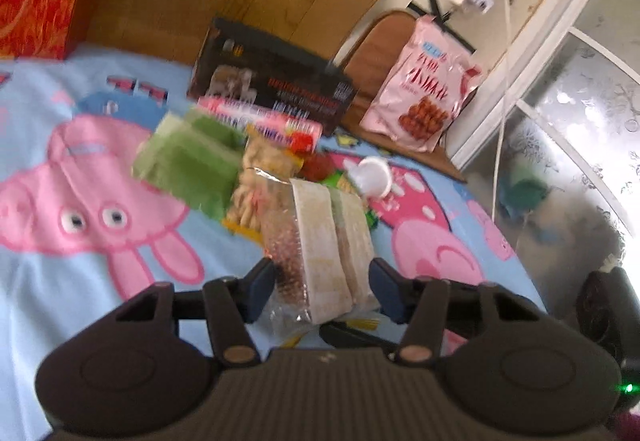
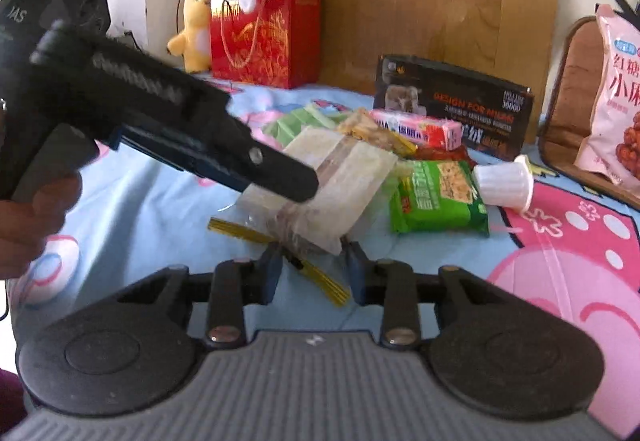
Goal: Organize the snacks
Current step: 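Lift the rice-cake bag with the left tool and drop it into the black box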
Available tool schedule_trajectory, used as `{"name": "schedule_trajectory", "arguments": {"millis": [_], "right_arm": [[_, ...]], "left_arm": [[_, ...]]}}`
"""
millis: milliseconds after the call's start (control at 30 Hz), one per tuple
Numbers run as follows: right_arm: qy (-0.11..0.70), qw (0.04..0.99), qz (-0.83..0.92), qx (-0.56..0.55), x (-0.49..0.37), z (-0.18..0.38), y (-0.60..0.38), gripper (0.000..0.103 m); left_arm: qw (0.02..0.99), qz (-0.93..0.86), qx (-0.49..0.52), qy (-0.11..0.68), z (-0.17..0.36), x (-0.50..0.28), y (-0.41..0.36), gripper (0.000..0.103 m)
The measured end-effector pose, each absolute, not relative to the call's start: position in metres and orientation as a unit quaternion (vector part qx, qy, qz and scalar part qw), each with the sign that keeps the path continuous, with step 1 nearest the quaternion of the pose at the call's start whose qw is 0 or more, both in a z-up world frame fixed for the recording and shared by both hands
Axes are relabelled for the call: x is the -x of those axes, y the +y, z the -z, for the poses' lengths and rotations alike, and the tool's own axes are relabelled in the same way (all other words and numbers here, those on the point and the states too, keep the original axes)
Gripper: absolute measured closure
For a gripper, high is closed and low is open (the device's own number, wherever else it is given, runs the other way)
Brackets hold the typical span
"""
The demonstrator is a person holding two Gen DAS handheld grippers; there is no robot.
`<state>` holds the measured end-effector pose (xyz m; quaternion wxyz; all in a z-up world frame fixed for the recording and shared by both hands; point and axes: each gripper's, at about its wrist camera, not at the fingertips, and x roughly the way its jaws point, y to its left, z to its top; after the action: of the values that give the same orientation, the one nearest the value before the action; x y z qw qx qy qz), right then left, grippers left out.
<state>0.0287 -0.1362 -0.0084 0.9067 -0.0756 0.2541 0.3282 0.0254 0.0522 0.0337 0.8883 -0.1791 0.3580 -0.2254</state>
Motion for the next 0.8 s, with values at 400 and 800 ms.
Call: {"name": "schedule_trajectory", "arguments": {"millis": [400,800], "right_arm": [[0.157,0.945,-0.284,0.045,-0.123,-0.050,-0.126,0.066],[0.193,0.958,-0.203,-0.066,-0.266,-0.048,-0.154,0.058]], "left_arm": [[0.932,0.218,0.109,0.269,-0.121,-0.148,0.042,0.051],[0.944,0.102,0.154,0.272,-0.086,-0.265,0.080,0.035]]}}
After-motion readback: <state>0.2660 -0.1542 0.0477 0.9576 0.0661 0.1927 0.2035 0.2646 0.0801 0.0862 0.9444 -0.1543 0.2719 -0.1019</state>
